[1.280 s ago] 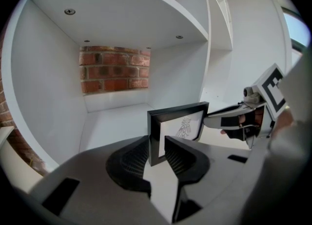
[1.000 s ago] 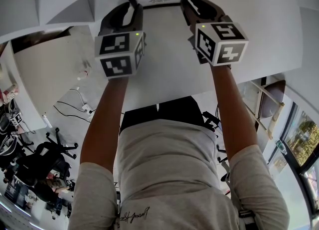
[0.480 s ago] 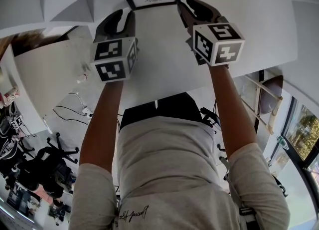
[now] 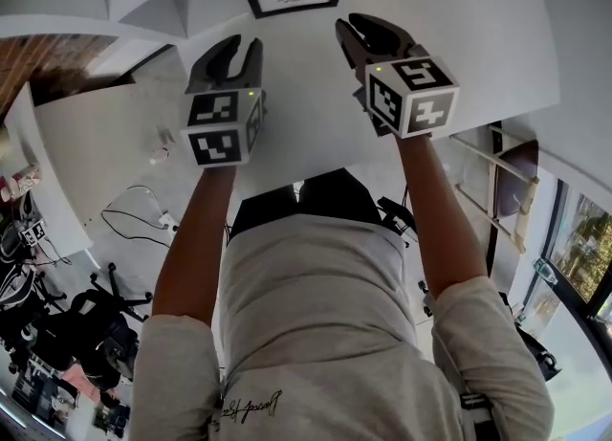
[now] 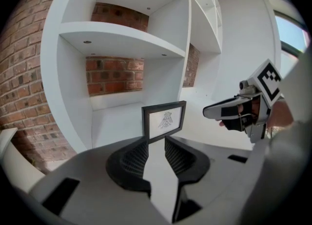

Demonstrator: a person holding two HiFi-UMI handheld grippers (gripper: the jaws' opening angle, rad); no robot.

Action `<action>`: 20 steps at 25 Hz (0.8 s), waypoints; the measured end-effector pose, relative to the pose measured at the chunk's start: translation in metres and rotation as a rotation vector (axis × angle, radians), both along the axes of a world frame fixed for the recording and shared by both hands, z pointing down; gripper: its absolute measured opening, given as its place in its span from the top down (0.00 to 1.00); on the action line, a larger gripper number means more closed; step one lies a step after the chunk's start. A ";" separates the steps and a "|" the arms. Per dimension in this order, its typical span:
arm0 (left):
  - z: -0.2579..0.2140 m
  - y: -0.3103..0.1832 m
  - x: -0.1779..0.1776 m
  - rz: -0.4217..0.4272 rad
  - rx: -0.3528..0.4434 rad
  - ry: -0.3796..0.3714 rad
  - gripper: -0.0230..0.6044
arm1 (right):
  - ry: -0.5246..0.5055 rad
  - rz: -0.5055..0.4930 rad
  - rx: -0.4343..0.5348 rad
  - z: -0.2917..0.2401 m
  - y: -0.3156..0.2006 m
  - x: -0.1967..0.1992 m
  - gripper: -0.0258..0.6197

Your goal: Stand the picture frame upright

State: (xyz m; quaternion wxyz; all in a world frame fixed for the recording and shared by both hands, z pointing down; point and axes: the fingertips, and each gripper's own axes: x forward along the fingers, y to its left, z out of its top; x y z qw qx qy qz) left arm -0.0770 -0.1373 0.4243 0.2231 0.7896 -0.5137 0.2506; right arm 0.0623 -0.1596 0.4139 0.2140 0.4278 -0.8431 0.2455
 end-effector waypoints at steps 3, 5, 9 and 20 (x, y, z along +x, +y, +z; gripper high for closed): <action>-0.009 0.014 0.000 -0.001 -0.001 0.027 0.79 | -0.023 -0.028 0.001 -0.010 0.014 -0.009 0.85; -0.018 0.022 0.001 0.006 0.003 0.043 0.80 | -0.036 -0.055 -0.006 -0.016 0.025 -0.014 0.87; -0.037 0.036 -0.002 0.018 0.023 0.056 0.83 | -0.056 -0.092 -0.016 -0.027 0.048 -0.022 0.89; -0.080 0.070 -0.017 0.052 0.070 0.073 0.92 | -0.081 -0.105 -0.008 -0.061 0.082 -0.031 0.91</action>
